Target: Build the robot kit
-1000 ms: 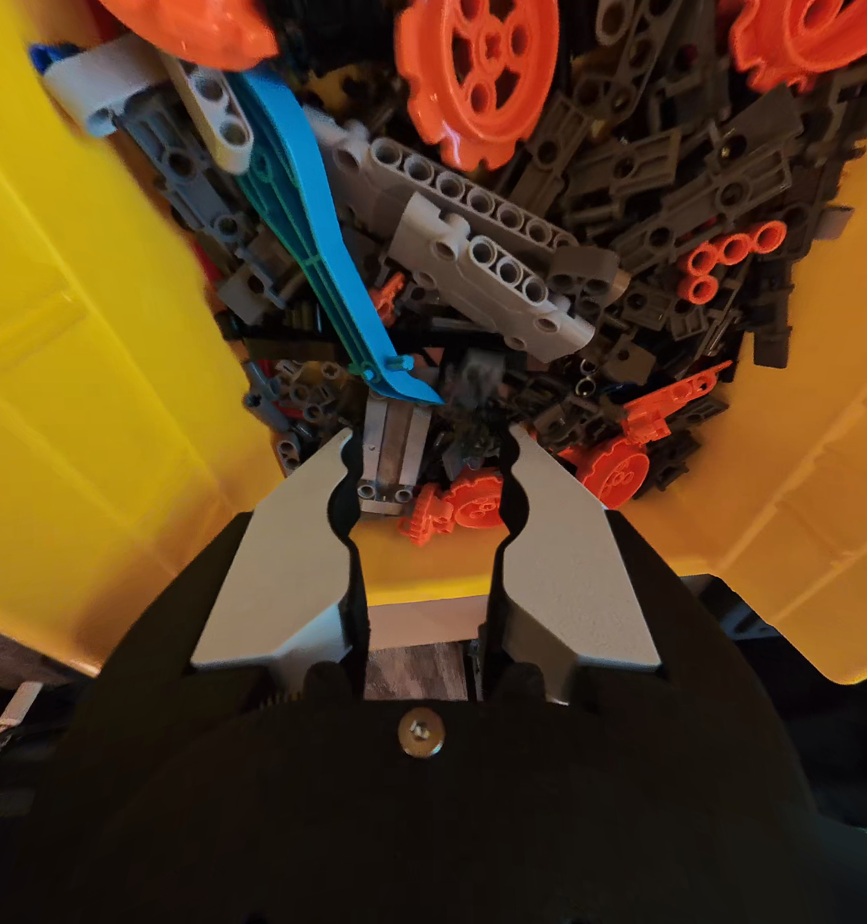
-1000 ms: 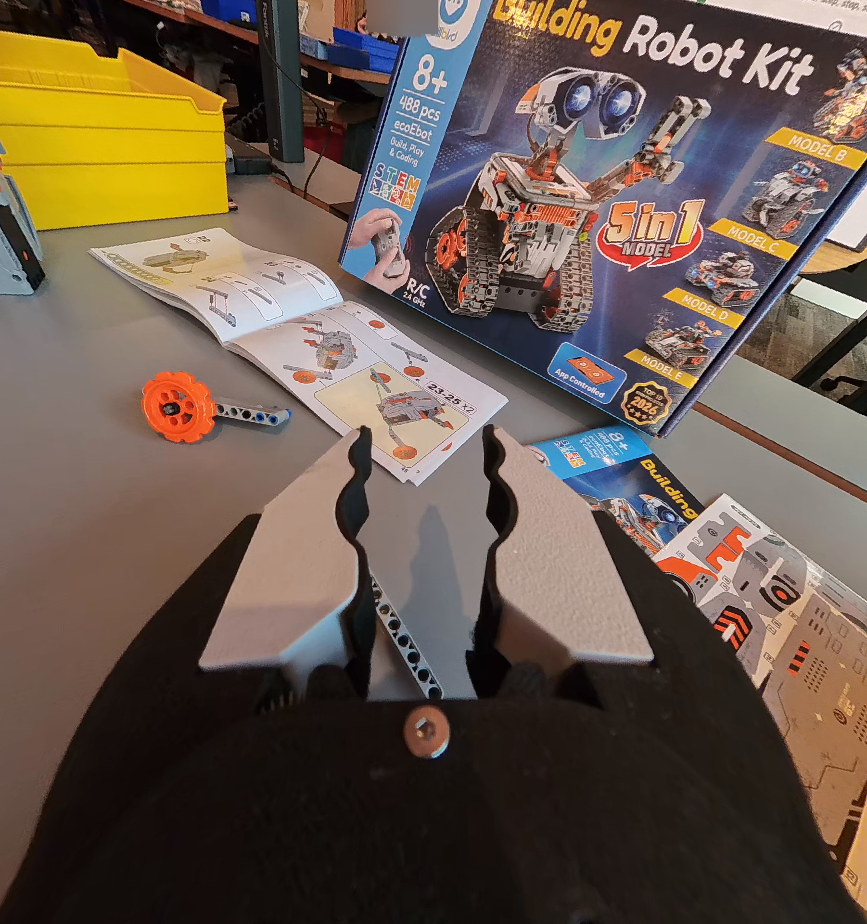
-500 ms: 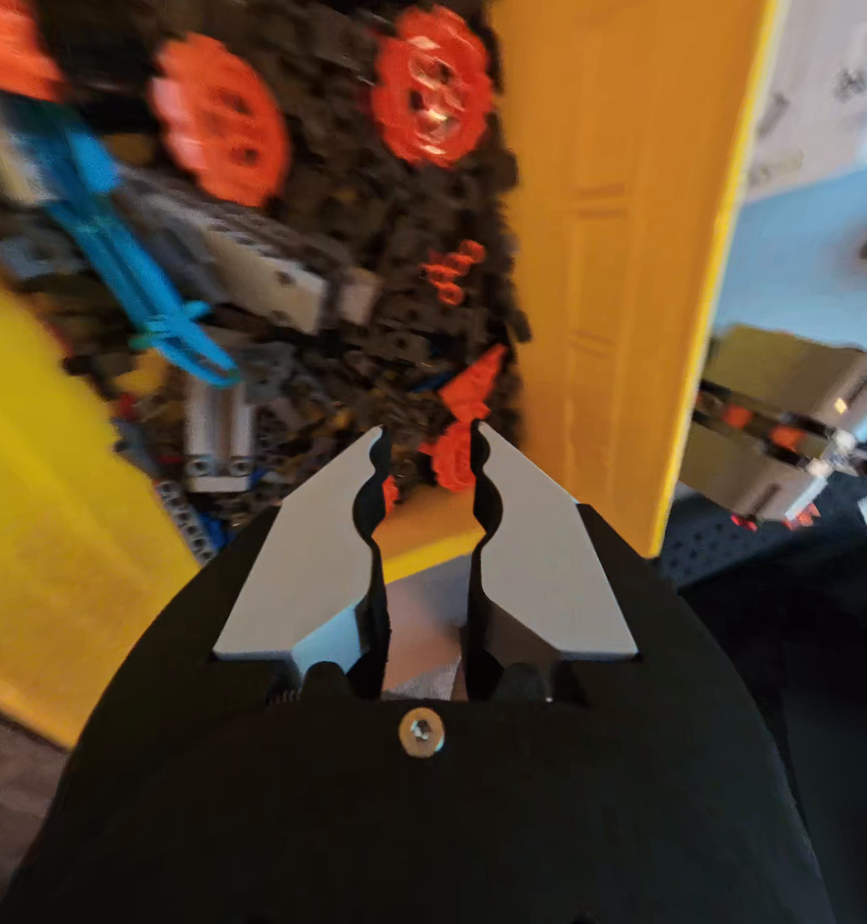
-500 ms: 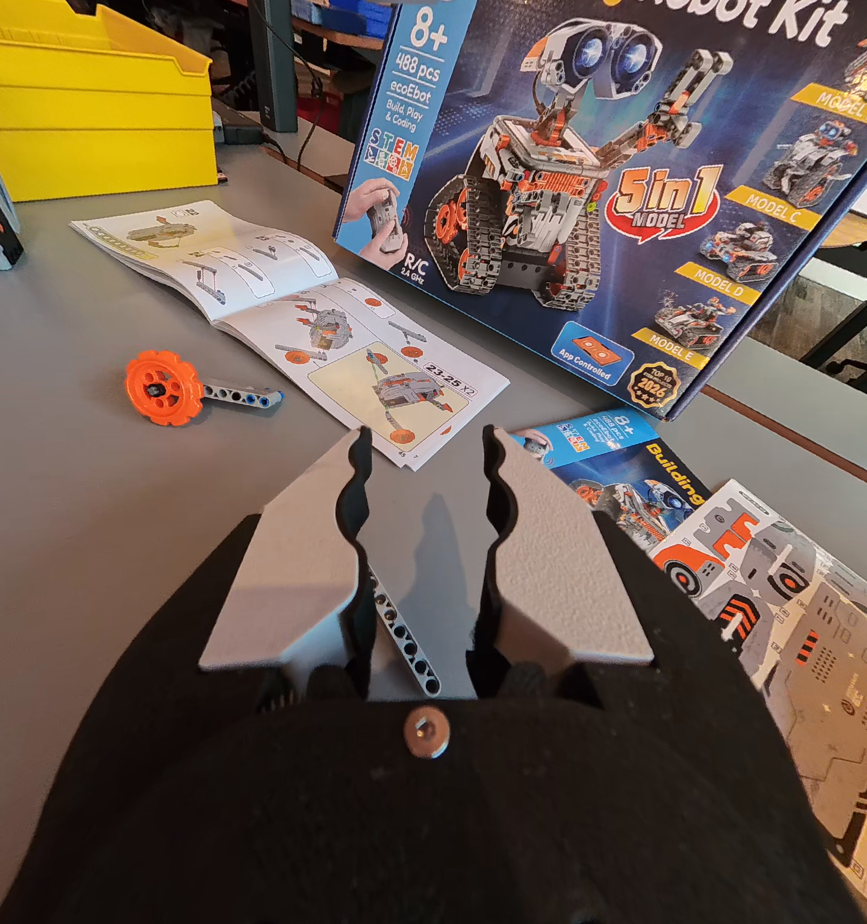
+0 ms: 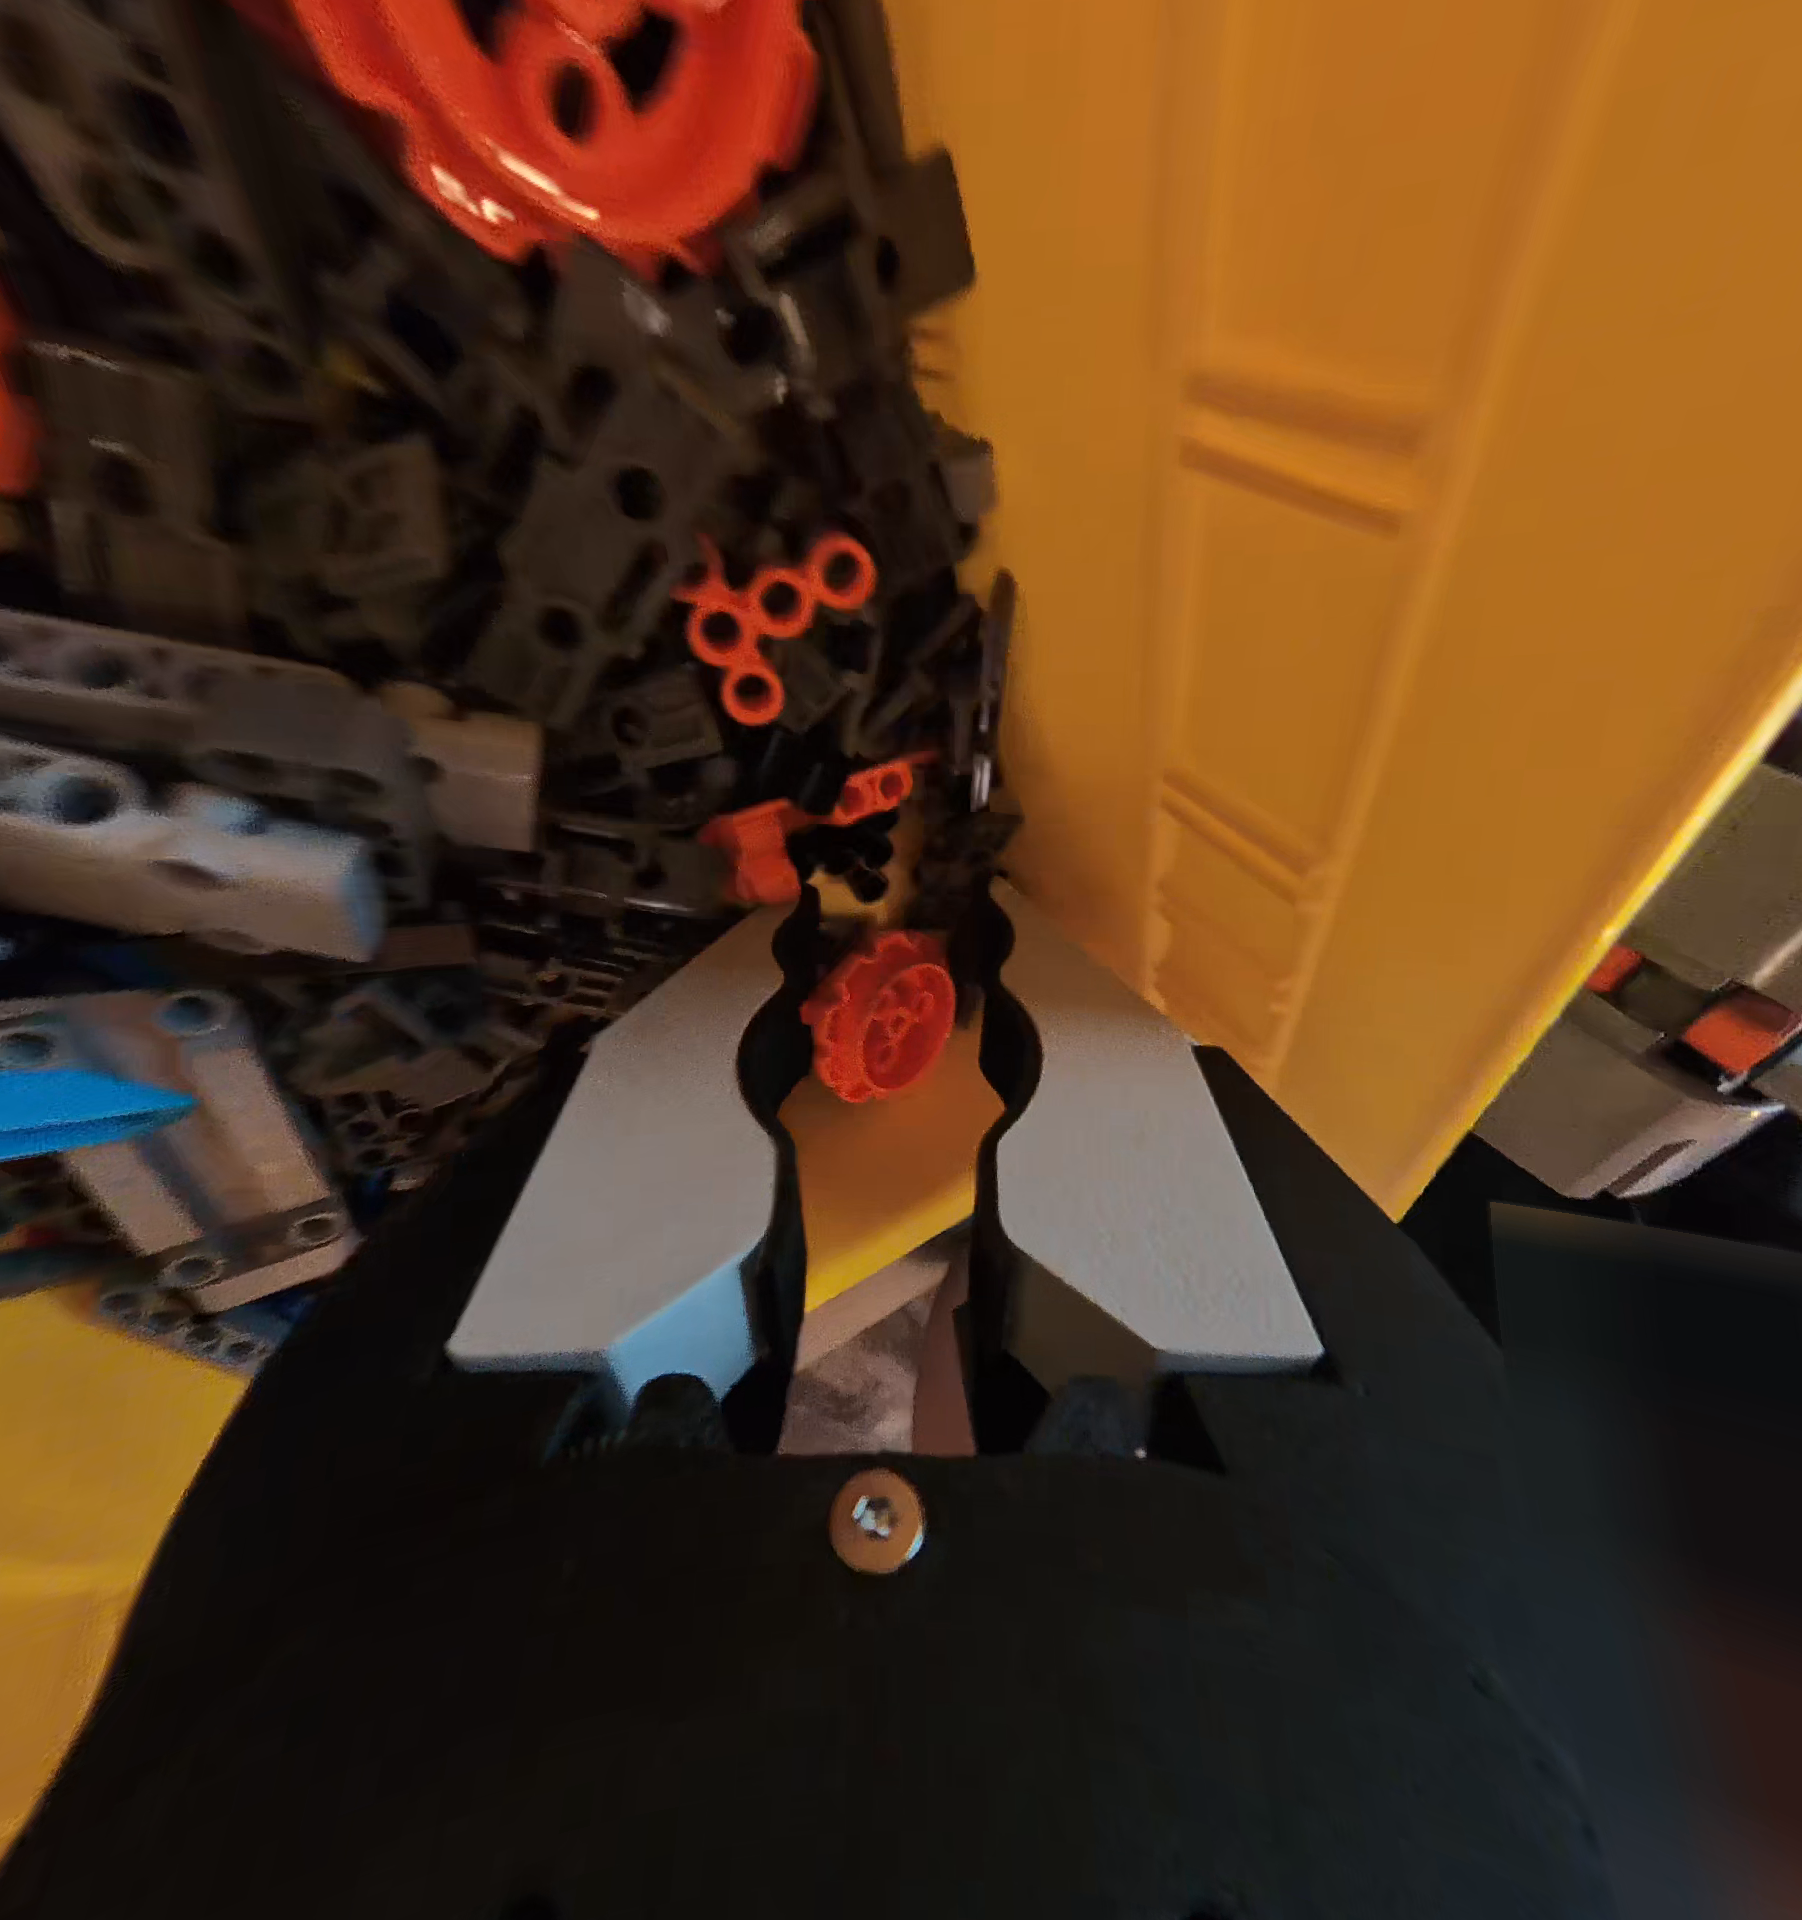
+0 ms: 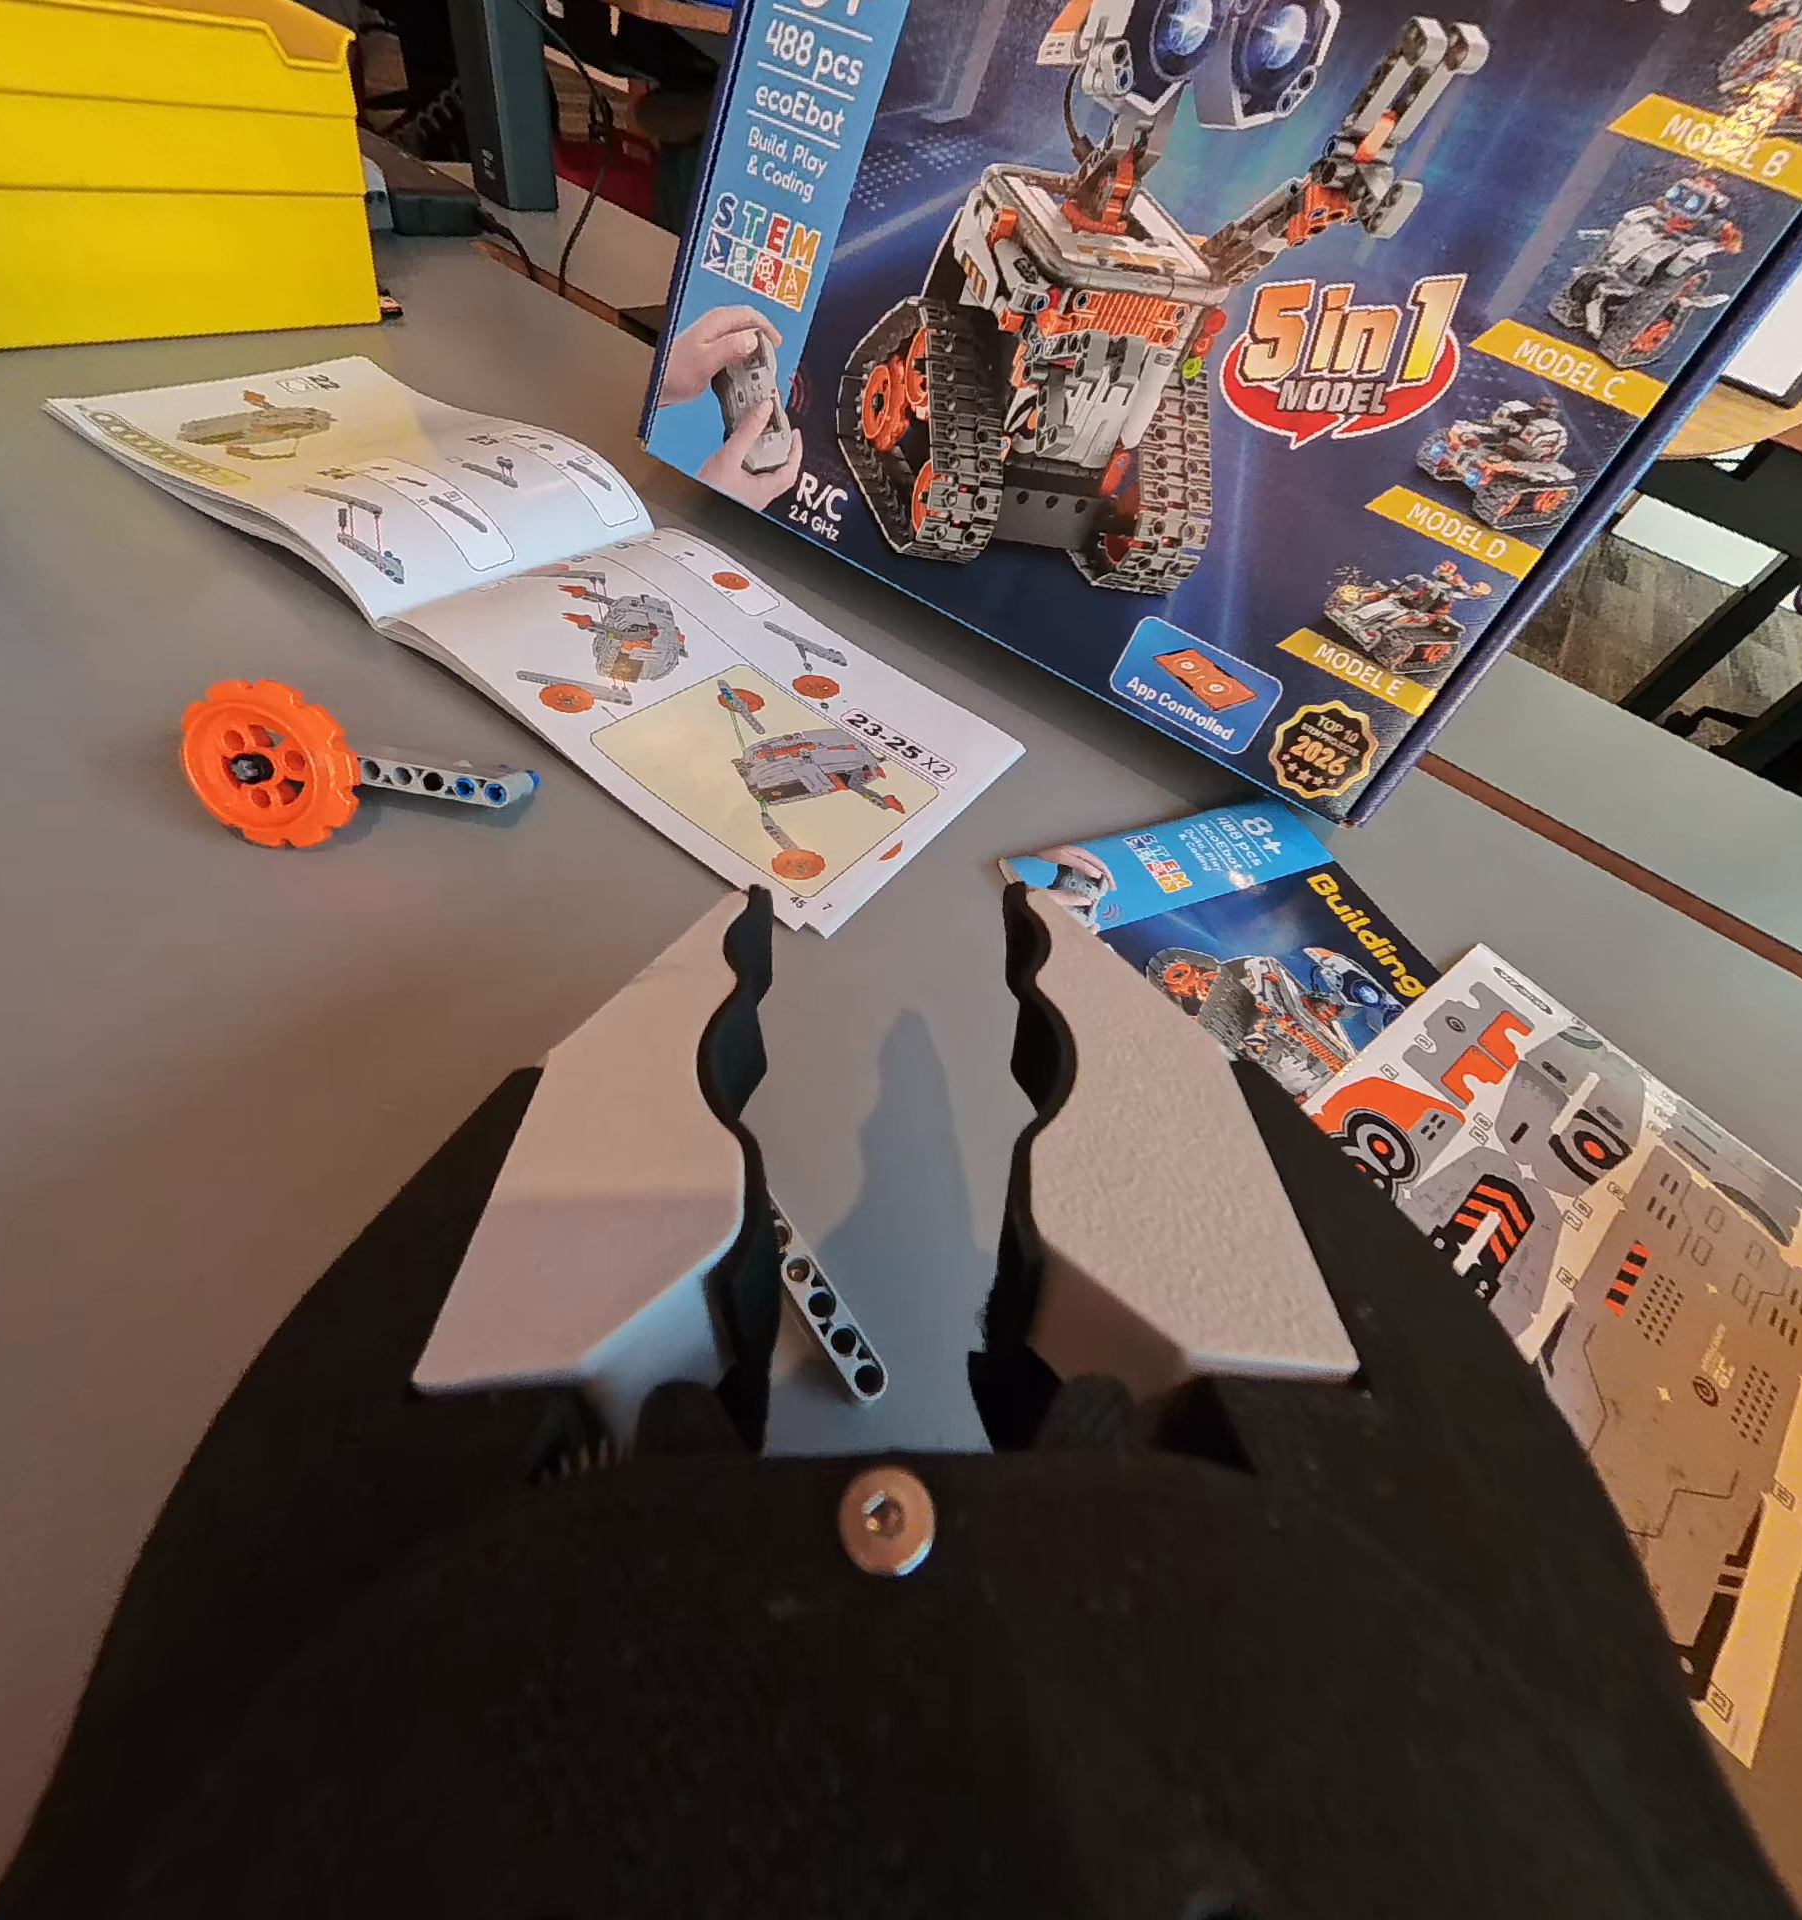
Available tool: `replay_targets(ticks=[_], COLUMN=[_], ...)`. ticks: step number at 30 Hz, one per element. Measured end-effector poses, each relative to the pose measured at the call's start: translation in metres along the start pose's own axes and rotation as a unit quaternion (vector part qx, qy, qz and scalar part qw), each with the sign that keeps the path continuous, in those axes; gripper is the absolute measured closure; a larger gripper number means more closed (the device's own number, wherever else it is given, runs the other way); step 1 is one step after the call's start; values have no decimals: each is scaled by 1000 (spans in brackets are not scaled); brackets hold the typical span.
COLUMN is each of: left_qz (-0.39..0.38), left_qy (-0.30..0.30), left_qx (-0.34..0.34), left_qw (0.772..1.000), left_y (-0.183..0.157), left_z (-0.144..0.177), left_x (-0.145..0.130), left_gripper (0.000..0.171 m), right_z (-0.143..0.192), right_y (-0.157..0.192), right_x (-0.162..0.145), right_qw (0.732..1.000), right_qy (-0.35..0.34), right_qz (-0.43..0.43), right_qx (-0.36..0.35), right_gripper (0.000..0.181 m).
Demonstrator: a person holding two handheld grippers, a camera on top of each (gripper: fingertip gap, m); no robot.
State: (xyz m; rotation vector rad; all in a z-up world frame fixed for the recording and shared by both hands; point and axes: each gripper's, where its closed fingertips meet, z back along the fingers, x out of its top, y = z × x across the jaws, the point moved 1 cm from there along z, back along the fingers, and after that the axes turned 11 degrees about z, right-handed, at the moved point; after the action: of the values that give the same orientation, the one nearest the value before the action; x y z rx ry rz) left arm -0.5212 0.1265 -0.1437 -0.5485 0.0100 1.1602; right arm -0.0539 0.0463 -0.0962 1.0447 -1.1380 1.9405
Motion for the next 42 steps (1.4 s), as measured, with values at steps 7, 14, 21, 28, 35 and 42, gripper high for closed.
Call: replay_targets(ticks=[7,14,21,28,35,42], left_qz=[34,67,-12,-50,18,13], left_qy=[-145,-157,-107,-90,-98,-138], left_qx=[32,49,27,84,97,55], left_qw=[988,984,994,991,990,989], left_y=[26,44,7,4,15,13], left_z=[38,47,30,15,18,39], left_x=[42,32,23,40,43,32], left_gripper=[136,125,126,112,141,153], right_z=[-5,-2,0,0,2,-1], right_y=[4,4,0,2,7,11], right_x=[-4,1,5,6,11,10], right_qw=[1000,999,999,999,998,997], right_qy=[11,5,-8,-7,-13,-8], right_qz=[13,33,36,47,66,73], right_qx=[7,-2,-12,-8,-4,7], right_gripper=[137,138,138,138,138,138])
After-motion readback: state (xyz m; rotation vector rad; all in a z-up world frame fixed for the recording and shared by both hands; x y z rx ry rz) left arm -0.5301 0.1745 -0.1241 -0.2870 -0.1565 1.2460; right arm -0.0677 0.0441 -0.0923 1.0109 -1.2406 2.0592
